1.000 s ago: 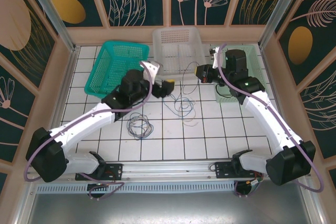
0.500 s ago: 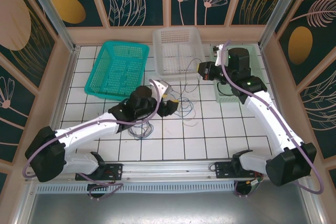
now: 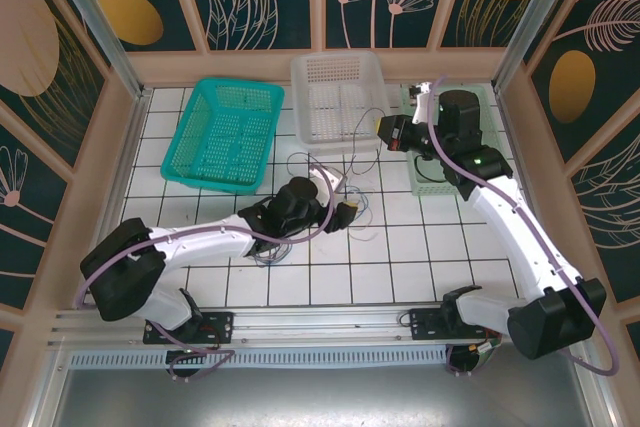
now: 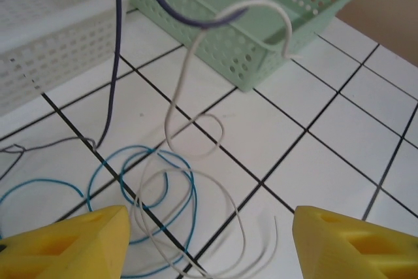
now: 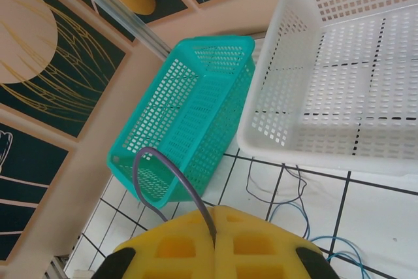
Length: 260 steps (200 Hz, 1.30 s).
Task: Untangle the cables
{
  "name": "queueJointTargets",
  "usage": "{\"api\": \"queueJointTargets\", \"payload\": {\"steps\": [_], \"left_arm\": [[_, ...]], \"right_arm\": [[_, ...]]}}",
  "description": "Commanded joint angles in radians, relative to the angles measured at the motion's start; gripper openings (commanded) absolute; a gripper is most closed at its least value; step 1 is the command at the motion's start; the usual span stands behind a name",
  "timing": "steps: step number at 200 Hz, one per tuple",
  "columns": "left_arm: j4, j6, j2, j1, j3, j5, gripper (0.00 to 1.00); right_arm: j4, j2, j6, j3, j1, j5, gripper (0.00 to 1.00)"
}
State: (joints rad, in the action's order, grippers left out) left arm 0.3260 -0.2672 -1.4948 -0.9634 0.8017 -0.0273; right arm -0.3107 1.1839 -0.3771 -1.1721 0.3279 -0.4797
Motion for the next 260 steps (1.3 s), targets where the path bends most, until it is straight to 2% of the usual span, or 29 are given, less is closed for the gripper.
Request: {"api": "queueJointTargets", "payload": {"steps": [1, 44, 63, 76, 116, 139, 195, 224, 237, 260], "left_arm": [[0.092, 0.037, -0.038, -0.003, 0.043, -0.048, 0.67], [0.148, 0.051, -0.111, -0.003, 0.084, -0.044, 0.64], [0.163, 0.061, -0.138, -0.003, 0.103, -0.051, 0.57], [0.162, 0.065, -0.156, -0.003, 0.121, -0.037, 0.49], [0.171, 0.040, -0.186, -0.003, 0.119, -0.005, 0.13], [0.147, 0.024, -0.210, -0.003, 0.111, -0.005, 0.00], [0.076, -0.016, -0.307, -0.003, 0.134, -0.013, 0.00], [0.087, -0.038, -0.318, -0.002, 0.138, -0.008, 0.00], [0.088, -0.038, -0.306, -0.002, 0.135, -0.010, 0.07], [0.087, -0.028, -0.272, -0.003, 0.123, -0.029, 0.32]], "right_arm": [[0.033, -0.039, -0.017, -0.029, -0.006, -0.034, 0.00], [0.035, -0.051, -0.026, -0.029, -0.005, -0.043, 0.00], [0.035, -0.051, -0.029, -0.030, -0.005, -0.053, 0.00], [0.033, -0.052, -0.030, -0.031, -0.005, -0.050, 0.00], [0.021, -0.050, -0.019, -0.059, -0.012, -0.011, 0.00], [0.019, -0.031, -0.010, -0.124, -0.021, 0.011, 0.00], [0.039, 0.039, 0.007, -0.325, -0.028, 0.083, 0.00], [0.057, 0.081, 0.010, -0.362, -0.028, 0.097, 0.00], [0.073, 0.106, 0.006, -0.362, -0.028, 0.104, 0.00], [0.155, 0.134, -0.012, -0.358, -0.029, 0.105, 0.00]]}}
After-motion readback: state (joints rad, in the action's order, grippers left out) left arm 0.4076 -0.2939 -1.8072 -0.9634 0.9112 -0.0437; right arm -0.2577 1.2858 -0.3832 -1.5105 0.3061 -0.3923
